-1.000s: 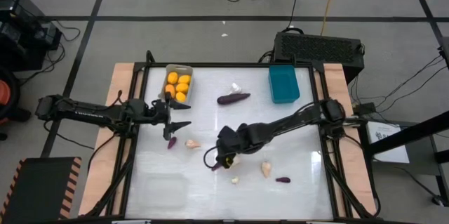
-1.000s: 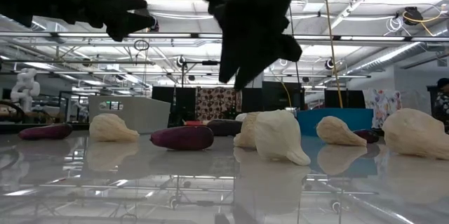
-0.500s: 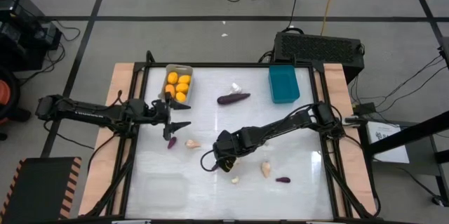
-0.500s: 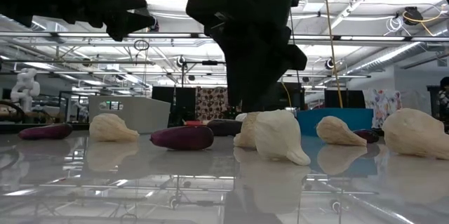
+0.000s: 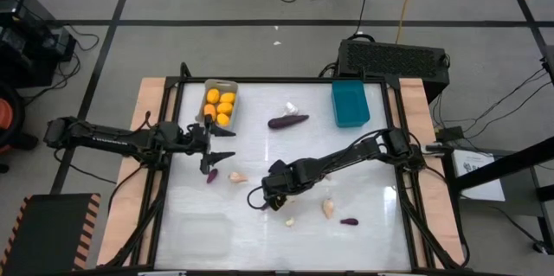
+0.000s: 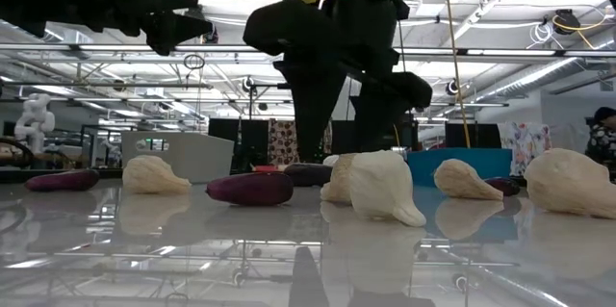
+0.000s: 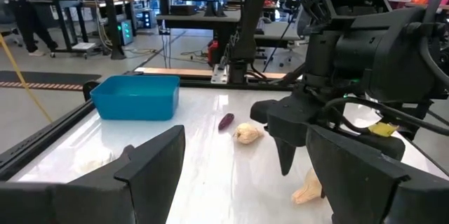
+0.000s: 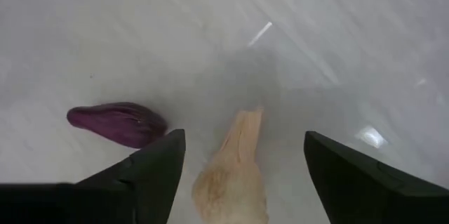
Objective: Sort produce into baskets
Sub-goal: Put the garlic into the blue bin
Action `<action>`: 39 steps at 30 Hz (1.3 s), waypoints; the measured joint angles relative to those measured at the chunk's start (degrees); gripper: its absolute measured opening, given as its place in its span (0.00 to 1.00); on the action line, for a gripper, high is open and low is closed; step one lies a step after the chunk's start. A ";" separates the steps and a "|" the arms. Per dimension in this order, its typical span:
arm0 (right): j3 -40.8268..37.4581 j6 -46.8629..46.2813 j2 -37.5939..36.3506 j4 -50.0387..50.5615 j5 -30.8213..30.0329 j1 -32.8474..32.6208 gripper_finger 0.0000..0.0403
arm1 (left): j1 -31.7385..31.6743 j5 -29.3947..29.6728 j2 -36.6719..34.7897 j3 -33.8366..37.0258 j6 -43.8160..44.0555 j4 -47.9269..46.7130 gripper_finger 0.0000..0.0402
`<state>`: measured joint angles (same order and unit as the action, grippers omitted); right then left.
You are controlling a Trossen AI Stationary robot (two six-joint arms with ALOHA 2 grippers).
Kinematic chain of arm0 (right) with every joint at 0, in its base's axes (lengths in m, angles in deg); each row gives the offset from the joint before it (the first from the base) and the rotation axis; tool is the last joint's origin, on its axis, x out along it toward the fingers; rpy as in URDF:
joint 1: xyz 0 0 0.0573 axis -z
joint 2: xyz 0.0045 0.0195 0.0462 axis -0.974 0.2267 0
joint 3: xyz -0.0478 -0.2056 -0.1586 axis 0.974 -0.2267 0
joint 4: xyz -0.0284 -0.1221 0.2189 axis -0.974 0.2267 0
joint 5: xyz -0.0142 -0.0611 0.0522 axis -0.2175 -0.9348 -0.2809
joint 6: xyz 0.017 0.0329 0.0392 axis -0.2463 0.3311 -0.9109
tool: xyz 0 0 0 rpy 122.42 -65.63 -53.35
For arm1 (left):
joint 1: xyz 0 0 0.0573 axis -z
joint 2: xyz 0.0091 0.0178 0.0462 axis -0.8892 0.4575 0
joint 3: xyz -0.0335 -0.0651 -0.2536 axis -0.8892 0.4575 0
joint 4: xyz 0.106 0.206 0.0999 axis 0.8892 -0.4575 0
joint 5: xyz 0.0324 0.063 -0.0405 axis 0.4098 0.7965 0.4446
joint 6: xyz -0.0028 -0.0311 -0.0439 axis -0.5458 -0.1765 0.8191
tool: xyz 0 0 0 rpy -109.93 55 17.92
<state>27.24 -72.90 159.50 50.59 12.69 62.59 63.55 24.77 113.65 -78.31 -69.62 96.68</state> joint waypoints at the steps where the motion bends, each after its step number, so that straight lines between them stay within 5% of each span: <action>1: 0.02 -0.10 0.00 0.02 -0.02 -0.04 0.71 | 0.00 0.00 0.00 0.00 0.02 -0.02 0.76; 17: -0.04 -2.95 3.93 -0.04 0.11 -1.22 0.58 | 0.00 -0.04 0.00 0.00 0.04 -0.02 0.76; 32: -0.04 1.00 2.52 -0.24 -0.20 -1.16 0.13 | 0.00 -0.50 0.00 0.00 0.07 -0.04 0.76; 39: -0.04 3.32 -1.60 1.24 -3.17 -0.62 0.14 | 0.00 -1.25 0.00 0.00 0.11 -0.04 0.76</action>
<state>27.19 -69.58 157.89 51.83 9.51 61.97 63.55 23.53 113.65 -78.31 -69.51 96.64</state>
